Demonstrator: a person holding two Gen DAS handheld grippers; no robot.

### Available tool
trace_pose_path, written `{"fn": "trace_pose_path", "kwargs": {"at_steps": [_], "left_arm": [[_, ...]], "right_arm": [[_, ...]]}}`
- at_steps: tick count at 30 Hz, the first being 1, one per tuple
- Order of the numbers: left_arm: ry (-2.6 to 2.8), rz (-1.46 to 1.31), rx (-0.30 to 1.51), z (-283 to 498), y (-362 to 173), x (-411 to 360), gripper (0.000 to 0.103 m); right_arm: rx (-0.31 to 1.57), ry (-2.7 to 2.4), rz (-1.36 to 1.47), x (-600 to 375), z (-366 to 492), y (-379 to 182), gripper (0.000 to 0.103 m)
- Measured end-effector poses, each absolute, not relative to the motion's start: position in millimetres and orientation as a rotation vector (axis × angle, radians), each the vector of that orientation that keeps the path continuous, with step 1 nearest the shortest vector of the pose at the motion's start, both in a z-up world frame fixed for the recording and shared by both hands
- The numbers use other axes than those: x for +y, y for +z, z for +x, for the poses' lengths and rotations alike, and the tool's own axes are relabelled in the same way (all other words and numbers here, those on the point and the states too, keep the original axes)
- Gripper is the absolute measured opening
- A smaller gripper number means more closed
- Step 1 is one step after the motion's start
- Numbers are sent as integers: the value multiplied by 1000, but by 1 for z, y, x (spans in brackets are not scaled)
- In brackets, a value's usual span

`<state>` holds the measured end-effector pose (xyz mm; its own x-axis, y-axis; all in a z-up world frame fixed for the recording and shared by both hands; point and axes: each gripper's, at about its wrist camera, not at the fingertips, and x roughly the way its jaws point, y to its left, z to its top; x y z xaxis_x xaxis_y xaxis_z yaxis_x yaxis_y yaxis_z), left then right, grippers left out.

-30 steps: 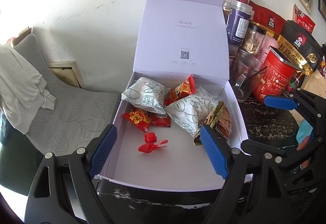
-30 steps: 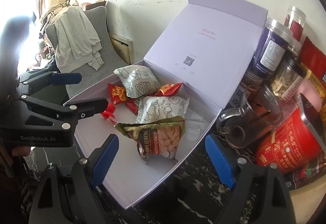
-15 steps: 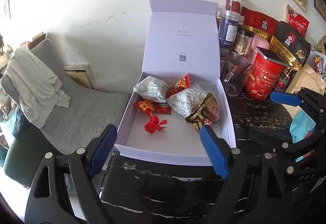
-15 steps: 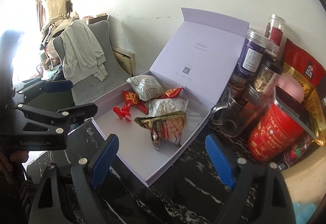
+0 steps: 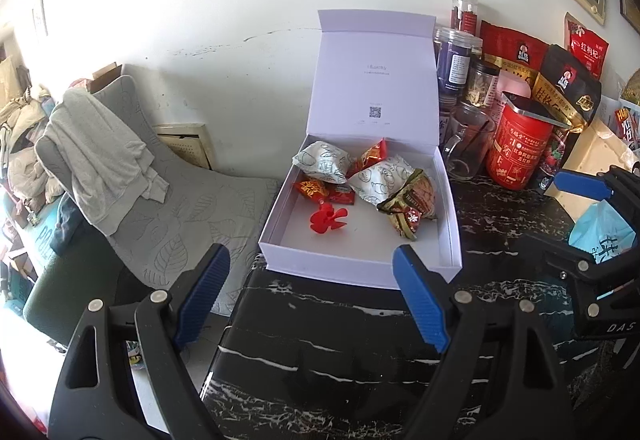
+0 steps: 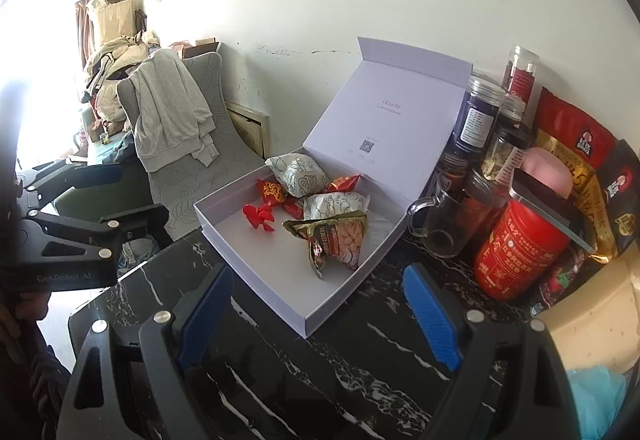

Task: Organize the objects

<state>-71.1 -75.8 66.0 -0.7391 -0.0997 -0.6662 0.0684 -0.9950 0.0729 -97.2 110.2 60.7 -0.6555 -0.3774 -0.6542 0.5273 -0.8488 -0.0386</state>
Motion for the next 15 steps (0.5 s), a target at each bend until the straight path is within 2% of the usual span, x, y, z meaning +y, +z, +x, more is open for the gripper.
{"fn": "trace_pose_path", "kwargs": {"at_steps": [15], "left_arm": [[-2823, 1056, -77, -44, 78, -73, 83]], "right_arm": [[303, -2495, 898, 118, -77, 75, 88]]}}
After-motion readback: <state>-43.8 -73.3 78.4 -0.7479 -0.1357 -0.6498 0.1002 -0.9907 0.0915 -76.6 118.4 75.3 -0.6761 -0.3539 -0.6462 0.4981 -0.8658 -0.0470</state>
